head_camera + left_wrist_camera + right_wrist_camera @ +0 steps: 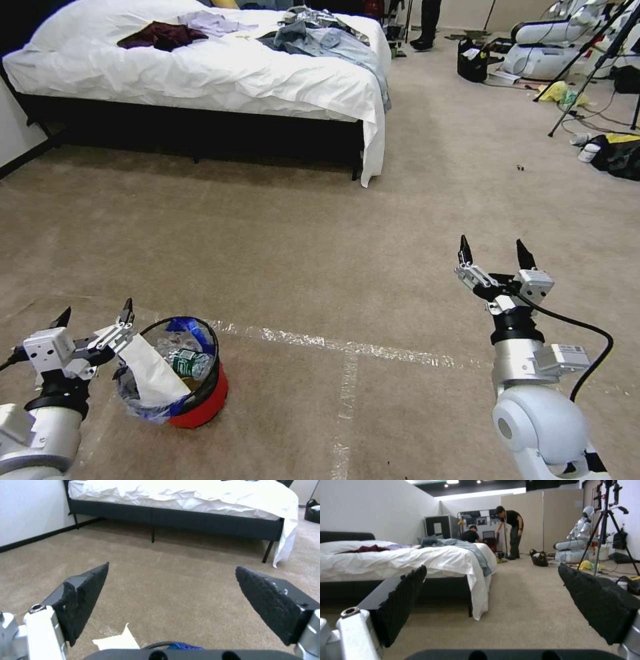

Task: Pick up the trash bin and place the garbage on the floor into it.

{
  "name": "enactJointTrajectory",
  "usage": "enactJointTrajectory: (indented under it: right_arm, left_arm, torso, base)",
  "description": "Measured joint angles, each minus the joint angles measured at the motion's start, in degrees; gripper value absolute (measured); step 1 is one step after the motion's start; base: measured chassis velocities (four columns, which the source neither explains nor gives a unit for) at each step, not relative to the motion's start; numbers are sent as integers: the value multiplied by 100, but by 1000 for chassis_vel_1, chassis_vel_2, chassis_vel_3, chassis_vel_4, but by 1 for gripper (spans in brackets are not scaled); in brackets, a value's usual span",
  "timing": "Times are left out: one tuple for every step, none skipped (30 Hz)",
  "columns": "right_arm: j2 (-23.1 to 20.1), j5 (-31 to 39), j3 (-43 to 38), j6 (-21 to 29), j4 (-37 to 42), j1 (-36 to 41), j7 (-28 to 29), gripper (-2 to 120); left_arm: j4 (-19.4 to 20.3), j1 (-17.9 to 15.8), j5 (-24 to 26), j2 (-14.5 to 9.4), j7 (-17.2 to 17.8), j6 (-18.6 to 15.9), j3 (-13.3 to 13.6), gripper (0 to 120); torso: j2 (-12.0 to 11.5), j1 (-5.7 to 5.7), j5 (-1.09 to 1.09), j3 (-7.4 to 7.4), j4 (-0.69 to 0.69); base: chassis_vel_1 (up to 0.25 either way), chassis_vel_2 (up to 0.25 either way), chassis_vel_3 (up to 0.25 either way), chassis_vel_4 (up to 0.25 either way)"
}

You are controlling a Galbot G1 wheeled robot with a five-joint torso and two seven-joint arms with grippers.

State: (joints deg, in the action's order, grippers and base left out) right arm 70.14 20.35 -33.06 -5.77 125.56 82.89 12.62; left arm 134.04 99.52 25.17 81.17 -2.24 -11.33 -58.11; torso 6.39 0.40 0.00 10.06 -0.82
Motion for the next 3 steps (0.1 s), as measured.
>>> enactJointTrajectory:
  right_arm:
    - [0,1,0,0,0,-1,0,100]
    - [0,1,0,0,0,-1,0,100]
    - [0,1,0,0,0,-1,0,100]
  left_arm:
    - [0,0,1,0,0,0,0,100]
    - [0,0,1,0,0,0,0,100]
    - [0,0,1,0,0,0,0,100]
  torso:
    - [0,0,0,0,0]
    - [0,0,0,0,0]
    - [0,0,0,0,0]
  base:
    - [0,0,0,0]
    - [0,0,0,0]
    - [0,0,0,0]
